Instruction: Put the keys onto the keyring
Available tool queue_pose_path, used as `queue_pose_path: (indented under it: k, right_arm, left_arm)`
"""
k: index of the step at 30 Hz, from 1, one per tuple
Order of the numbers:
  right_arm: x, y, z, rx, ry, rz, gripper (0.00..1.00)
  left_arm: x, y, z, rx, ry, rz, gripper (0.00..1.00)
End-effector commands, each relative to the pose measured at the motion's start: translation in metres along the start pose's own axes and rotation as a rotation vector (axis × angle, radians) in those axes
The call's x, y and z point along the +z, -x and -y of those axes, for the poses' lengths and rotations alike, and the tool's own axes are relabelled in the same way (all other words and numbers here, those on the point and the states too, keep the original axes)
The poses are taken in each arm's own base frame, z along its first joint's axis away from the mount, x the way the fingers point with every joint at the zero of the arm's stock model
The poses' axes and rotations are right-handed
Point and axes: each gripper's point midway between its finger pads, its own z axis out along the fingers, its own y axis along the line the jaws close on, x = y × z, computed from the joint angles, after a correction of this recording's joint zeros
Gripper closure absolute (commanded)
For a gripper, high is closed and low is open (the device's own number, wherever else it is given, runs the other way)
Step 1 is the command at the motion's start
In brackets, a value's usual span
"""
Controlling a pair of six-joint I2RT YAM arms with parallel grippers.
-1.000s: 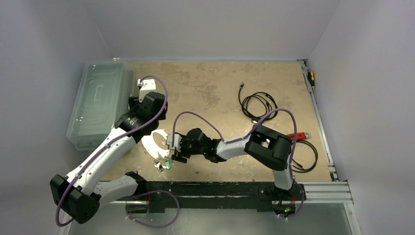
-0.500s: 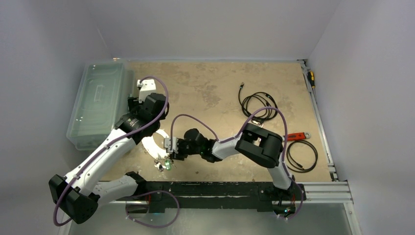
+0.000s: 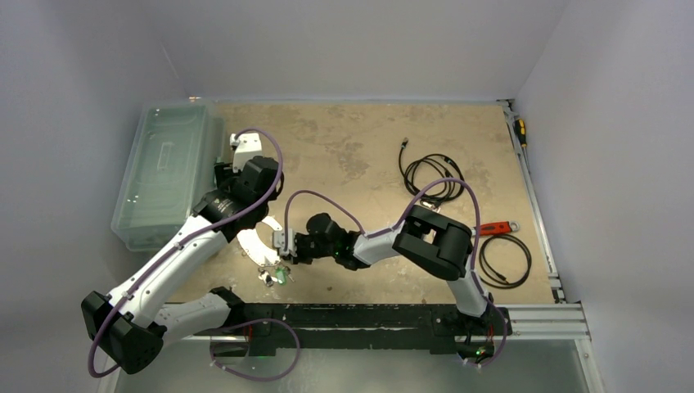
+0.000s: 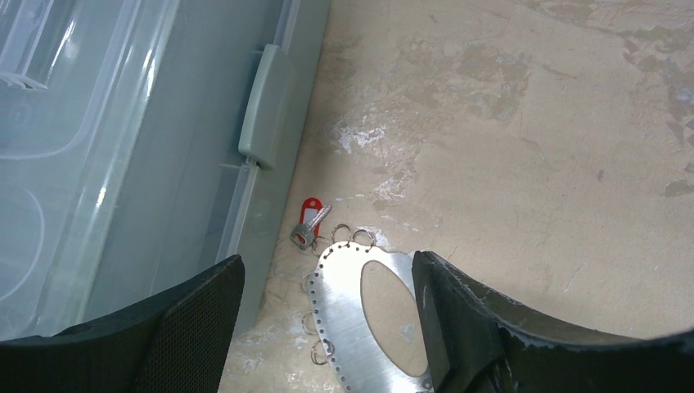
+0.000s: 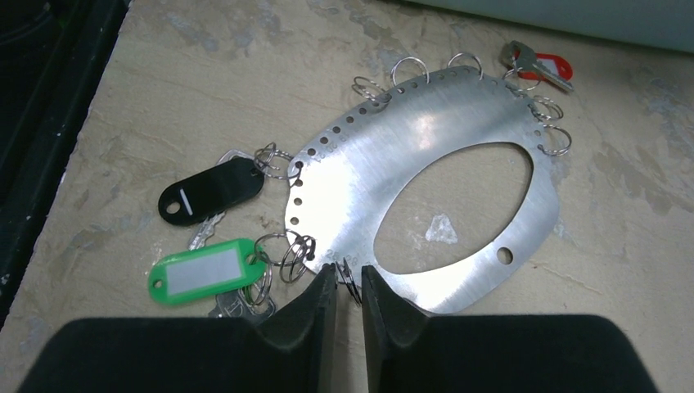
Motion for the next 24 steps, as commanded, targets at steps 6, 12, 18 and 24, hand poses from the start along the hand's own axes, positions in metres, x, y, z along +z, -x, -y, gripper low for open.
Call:
queue_pose_path:
  k: [6,12,18,24]
  right_arm:
    - [0.005,0.010,0.003,-0.012,0.037,0.033,0.85]
    - [0.008,0.008,0.011,-0.018,0.007,0.019,0.82]
    - [0.009,0.008,0.008,-0.021,0.033,0.014,1.00]
    - [0.000,0.021,0.014,-0.007,-0.017,0.064,1.00]
  left_arm:
    - [-0.009,0.020,-0.003,-0.062,-0.010,0.049,0.26]
    - [-0.010,0.020,-0.003,-0.062,-0.011,0.050,0.27]
    - [-0.010,0.020,-0.004,-0.063,-0.009,0.052,0.27]
    - [-0.010,0.020,-0.003,-0.061,-0.012,0.050,0.27]
